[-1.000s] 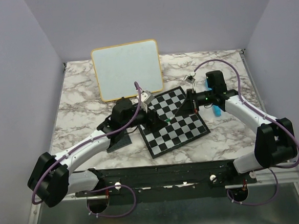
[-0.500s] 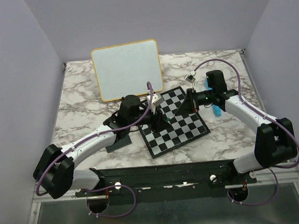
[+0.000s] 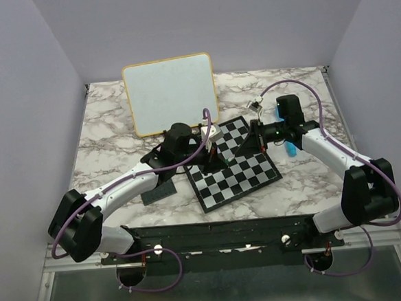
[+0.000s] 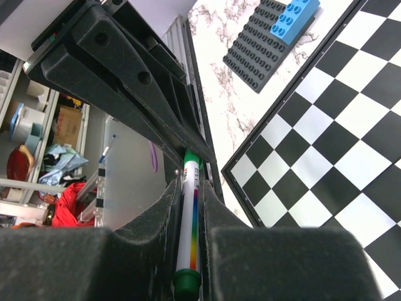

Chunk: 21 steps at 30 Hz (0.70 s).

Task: Write a sentence on the whiteboard
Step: Open the pen cap from the whiteboard marker, then put down the pen cap at the corner of the board.

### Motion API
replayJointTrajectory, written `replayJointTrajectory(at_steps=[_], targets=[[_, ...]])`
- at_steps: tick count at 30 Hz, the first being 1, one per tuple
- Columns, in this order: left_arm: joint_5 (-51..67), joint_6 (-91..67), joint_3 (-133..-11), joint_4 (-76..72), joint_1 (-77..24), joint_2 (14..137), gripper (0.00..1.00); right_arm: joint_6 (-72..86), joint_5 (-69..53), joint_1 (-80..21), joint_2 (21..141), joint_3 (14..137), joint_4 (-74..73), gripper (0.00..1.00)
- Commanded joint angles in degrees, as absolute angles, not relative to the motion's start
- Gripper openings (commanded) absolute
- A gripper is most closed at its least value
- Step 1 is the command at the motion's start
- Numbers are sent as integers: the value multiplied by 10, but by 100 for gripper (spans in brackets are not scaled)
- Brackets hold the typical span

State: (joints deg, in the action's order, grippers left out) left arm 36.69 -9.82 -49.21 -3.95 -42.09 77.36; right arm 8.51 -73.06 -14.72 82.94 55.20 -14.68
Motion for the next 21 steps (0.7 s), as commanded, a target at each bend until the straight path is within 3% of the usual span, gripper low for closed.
replayJointTrajectory(at_steps=[1,13,21], targets=[[359,-72,-494,-1,-423,748,0,57,-731,-145,824,555,-145,0],[239,-66,-437,112,-421,629,0,33,-753,-93,801,555,-155,1],[120,-239,-361,69,-421,577,0,31,-712,-78,790,552,-156,1]])
